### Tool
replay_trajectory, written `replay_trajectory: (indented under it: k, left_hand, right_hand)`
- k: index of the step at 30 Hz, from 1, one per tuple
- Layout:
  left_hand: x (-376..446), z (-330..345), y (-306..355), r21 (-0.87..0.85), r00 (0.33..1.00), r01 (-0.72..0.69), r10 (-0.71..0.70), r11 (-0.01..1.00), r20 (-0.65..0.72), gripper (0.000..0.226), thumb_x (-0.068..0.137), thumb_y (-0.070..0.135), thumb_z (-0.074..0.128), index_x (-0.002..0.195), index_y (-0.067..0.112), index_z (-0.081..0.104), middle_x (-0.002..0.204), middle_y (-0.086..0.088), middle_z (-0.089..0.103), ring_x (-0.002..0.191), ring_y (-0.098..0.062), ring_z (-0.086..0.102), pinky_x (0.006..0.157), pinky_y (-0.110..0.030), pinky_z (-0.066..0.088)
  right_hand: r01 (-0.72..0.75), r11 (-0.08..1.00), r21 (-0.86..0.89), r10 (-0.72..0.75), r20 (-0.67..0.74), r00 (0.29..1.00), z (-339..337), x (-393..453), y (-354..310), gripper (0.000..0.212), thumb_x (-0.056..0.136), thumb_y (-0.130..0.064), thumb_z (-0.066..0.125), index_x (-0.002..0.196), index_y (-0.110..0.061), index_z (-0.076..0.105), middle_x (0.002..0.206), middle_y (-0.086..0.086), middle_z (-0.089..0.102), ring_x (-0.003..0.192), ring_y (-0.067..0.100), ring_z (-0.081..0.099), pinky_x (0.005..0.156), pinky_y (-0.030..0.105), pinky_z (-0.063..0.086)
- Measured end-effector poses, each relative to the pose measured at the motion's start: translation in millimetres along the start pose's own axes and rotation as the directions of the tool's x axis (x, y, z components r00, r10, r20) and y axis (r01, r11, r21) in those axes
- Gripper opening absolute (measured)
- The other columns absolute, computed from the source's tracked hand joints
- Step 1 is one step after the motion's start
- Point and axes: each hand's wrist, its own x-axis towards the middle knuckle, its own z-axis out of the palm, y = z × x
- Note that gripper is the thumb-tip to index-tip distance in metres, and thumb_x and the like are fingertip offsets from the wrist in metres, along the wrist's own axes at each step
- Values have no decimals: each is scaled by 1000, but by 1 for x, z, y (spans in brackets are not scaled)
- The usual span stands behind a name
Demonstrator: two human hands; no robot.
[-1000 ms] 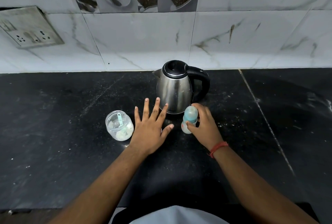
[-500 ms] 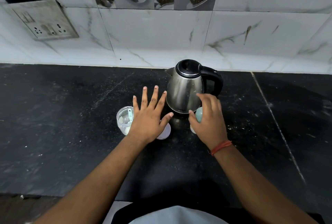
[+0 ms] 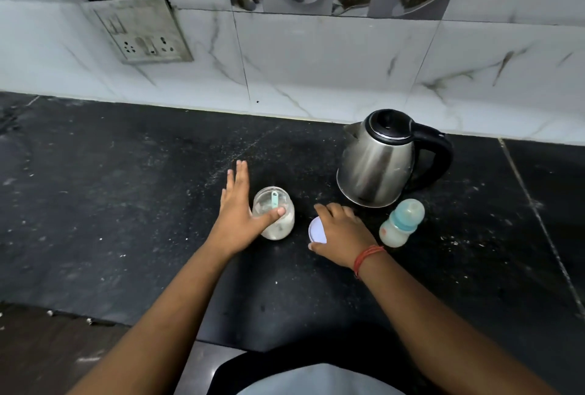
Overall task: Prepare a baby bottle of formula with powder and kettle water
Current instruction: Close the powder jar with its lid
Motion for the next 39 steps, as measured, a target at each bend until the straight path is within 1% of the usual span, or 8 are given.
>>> replay_trajectory:
  k: [5, 11, 15, 20, 27, 30, 33, 39]
  left_hand:
    - [-5, 7, -35, -103, 988, 62, -46, 993, 149, 131, 77, 42, 88, 163, 26, -10, 169, 15, -11, 157, -6, -12, 131, -40, 5]
    - [-2, 25, -48, -182, 980, 109, -75, 977, 183, 137, 60, 65, 84, 163, 31, 1, 169, 19, 1, 158, -6, -3, 131, -40, 10]
    - [0, 37, -53, -259, 987, 119, -86, 958, 135, 125, 66, 48, 94, 161, 39, 12, 166, 13, 31, 153, -7, 28, 127, -37, 25]
    - [0, 45, -48, -266, 999, 46, -40, 963, 29, 87, 74, 17, 93, 136, 47, 39, 137, 18, 56, 125, 8, 54, 103, -10, 39]
    - [-3, 42, -36, -263, 999, 29, -34, 964, -13, 89, 68, 25, 93, 137, 37, 38, 137, 9, 55, 126, -2, 55, 112, -31, 45]
    - [-3, 40, -26, -248, 999, -12, 2, 969, -43, 90, 63, 40, 89, 136, 40, 37, 139, 7, 49, 131, -8, 52, 113, -38, 45]
    - [-4, 39, -11, -236, 998, -39, 28, 971, -54, 95, 61, 46, 86, 141, 34, 36, 140, 9, 44, 134, -9, 47, 116, -39, 43]
    - [-4, 39, 14, -194, 993, -112, 103, 975, -56, 105, 62, 52, 83, 150, 23, 35, 142, 8, 39, 139, -14, 39, 119, -45, 38]
  right_hand:
    - [-40, 995, -90, 45, 56, 997, 8, 7, -3, 90, 81, -54, 72, 154, -26, 27, 149, 5, 40, 136, 31, 38, 112, 45, 34]
    - [-57, 998, -29, 58, 27, 998, 7, 9, -4, 81, 84, -49, 71, 153, -33, 31, 146, 3, 40, 133, 28, 39, 108, 43, 39]
    - [-98, 991, 91, 95, 44, 995, 5, 11, -1, 78, 84, -50, 71, 152, -38, 33, 142, 1, 40, 130, 26, 39, 108, 41, 41]
    - [-128, 961, 245, 125, 28, 992, -2, 12, 1, 75, 84, -45, 73, 150, -39, 37, 138, 1, 41, 129, 25, 39, 110, 38, 39]
    - [-124, 757, 642, 177, -18, 984, -28, 9, 1, 61, 82, -36, 77, 137, -43, 52, 129, -1, 40, 121, 16, 48, 104, 26, 36]
    - [-86, 553, 828, 242, -61, 968, -52, 6, -6, 50, 65, -50, 76, 112, -54, 58, 127, 0, 50, 114, 19, 59, 103, 40, 50]
    - [1, 451, 892, 341, -174, 924, -73, 2, -13, 46, 59, -56, 79, 96, -45, 54, 120, 7, 58, 106, 21, 63, 95, 41, 55]
    - [179, 676, 715, 225, -431, 874, -100, -8, -22, 38, 77, -31, 85, 93, -16, 55, 112, -1, 46, 99, 0, 49, 83, 6, 36]
